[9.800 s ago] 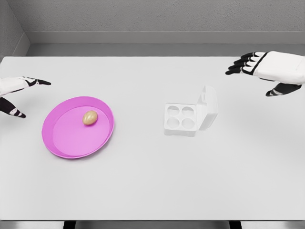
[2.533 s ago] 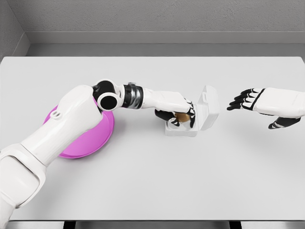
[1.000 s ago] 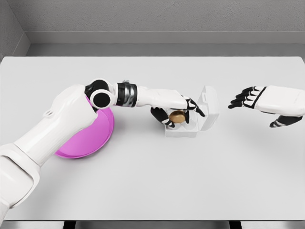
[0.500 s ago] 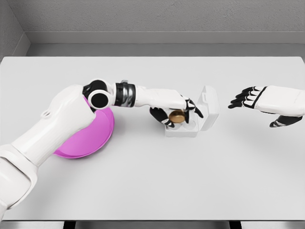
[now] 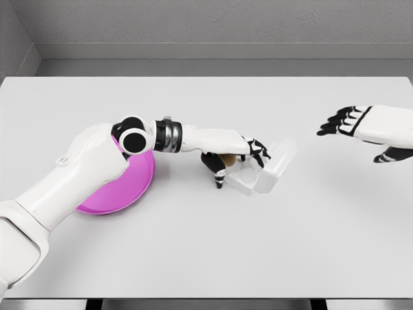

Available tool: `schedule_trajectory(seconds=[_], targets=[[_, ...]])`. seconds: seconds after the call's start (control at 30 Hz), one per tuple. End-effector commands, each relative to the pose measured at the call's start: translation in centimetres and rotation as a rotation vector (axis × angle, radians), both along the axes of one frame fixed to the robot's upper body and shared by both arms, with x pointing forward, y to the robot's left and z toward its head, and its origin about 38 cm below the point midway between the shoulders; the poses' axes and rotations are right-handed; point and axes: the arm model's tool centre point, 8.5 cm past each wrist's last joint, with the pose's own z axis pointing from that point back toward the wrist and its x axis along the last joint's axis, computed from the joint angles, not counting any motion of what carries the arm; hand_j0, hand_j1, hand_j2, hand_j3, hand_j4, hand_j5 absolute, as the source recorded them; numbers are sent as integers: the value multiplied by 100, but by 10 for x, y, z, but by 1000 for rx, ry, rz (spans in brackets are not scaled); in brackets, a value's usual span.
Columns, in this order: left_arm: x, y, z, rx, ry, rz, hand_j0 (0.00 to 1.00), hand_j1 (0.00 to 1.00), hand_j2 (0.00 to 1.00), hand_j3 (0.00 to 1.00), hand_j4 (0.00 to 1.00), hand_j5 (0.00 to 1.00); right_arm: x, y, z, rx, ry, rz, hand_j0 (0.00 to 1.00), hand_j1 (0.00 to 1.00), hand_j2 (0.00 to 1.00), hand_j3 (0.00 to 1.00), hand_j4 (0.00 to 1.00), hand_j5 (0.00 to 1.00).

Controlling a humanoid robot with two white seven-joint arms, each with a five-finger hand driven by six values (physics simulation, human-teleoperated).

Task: Pack egg into the box and close the box lid

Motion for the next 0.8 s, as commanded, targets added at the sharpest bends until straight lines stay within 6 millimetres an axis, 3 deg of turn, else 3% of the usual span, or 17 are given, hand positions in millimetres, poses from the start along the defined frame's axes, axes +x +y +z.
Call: schedule_trajectory(seconds=[0.0,0.13,0.3,0.4,0.5,0.57,0.63,0.73,0.77], targets=[[-4,-2,-3,28,-32,-32,100,100,100,100,100,100,0,-2,4,5,-10,-7,100,100,100,100,100,100],[-3,-2,1,9,-25,-31,100,100,100,100,100,100,1,-1,6,7,-14,-6,100,100,100,100,100,100],[0,29,26,-47,-30,-9,100,100,100,100,100,100,0,-1,5,5,-10,-5,100,100,100,100,100,100],[4,32,33,-51,-41,-3,100,100,100,100,100,100,0,-1,2,3,-3,-4,100,100,100,100,100,100],[5,48,49,-75,-48,7,100,100,100,100,100,100,-2,-2,-6,-16,16,-5,100,100,100,100,100,100],[12,86,72,-95,-78,63,100,100,100,100,100,100,-5,-8,-11,-53,26,-15,100,100,100,100,100,100],[24,151,108,-48,-167,169,100,100,100,100,100,100,-8,-10,-20,-68,48,-21,100,100,100,100,100,100],[23,227,124,30,-206,304,100,100,100,100,100,100,-13,-12,-34,-91,79,-23,100,100,100,100,100,100],[23,227,123,26,-205,305,100,100,100,100,100,100,-14,-12,-36,-100,79,-23,100,100,100,100,100,100]])
